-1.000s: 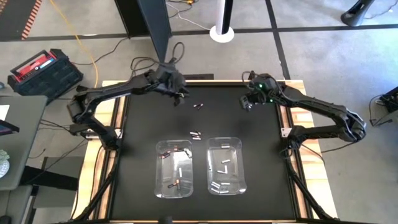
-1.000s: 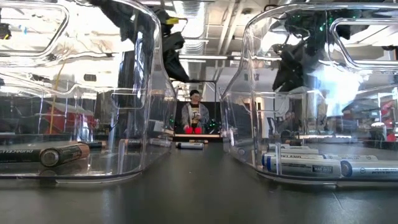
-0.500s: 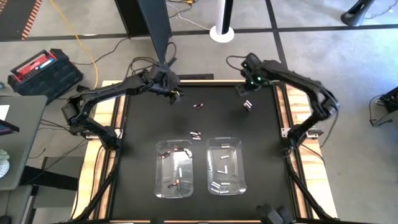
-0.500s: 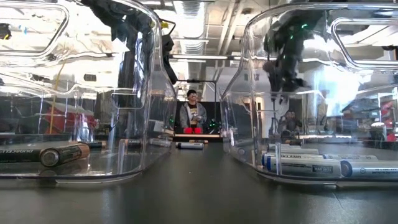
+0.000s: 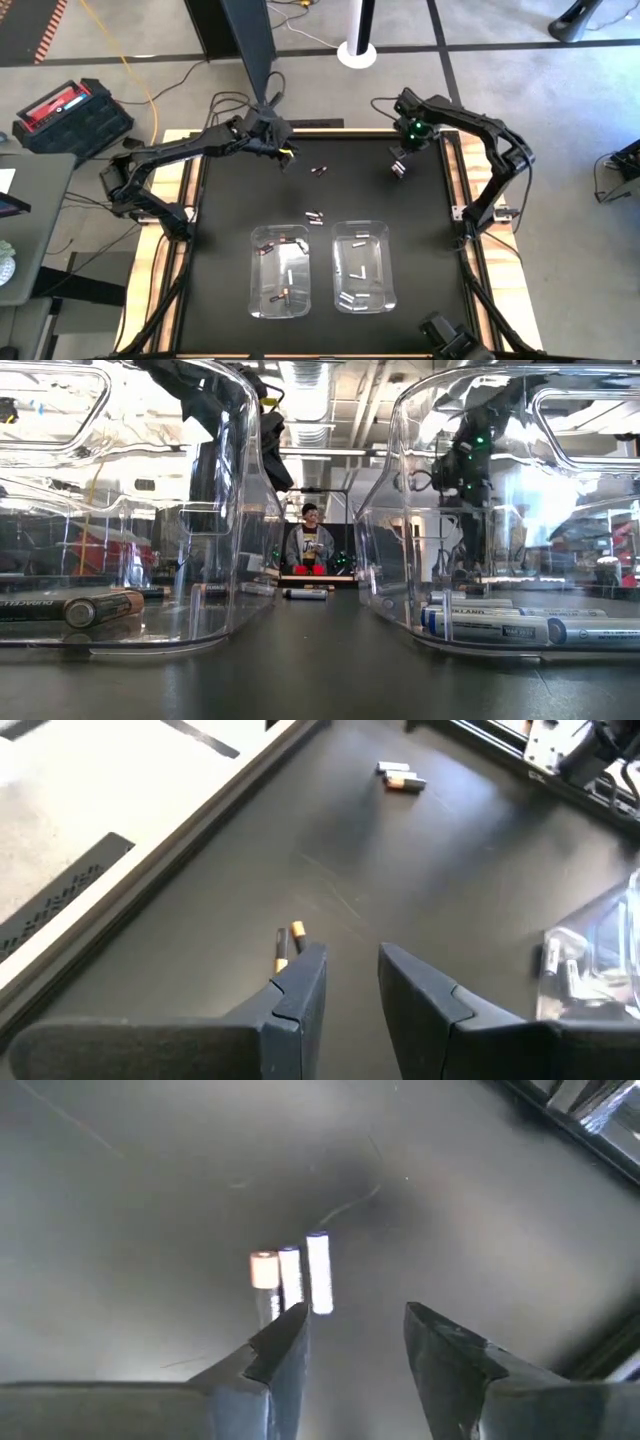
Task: Sort batteries
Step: Put the white battery into the right transparent bin
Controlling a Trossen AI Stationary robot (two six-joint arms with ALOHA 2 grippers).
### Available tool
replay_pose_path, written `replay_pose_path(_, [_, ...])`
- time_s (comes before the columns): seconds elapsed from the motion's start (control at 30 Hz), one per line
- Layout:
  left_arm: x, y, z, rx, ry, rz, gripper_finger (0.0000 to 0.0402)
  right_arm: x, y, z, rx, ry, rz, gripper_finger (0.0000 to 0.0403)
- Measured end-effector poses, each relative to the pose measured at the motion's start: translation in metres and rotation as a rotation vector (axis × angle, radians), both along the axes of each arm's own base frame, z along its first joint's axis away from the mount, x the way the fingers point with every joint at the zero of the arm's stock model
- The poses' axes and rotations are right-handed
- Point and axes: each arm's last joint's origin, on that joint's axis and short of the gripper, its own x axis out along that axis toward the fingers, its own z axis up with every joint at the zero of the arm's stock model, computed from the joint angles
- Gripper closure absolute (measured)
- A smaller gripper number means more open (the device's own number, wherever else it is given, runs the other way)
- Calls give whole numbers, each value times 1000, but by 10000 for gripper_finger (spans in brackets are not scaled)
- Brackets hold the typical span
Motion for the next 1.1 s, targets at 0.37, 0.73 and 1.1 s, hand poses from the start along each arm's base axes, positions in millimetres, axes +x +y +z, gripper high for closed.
replay_pose_path(0.37, [2,-2,0,-5,-4,43,310,-3,6,-27,-12,-5,31,230])
replay_pose_path(0.73, [4,-1,4,18,-43,43,310,8,9,-31,-71,-34,108,230])
replay_pose_path(1.1, [8,-7,4,34,-48,-66,310,10,5,-51,-10,10,120,230])
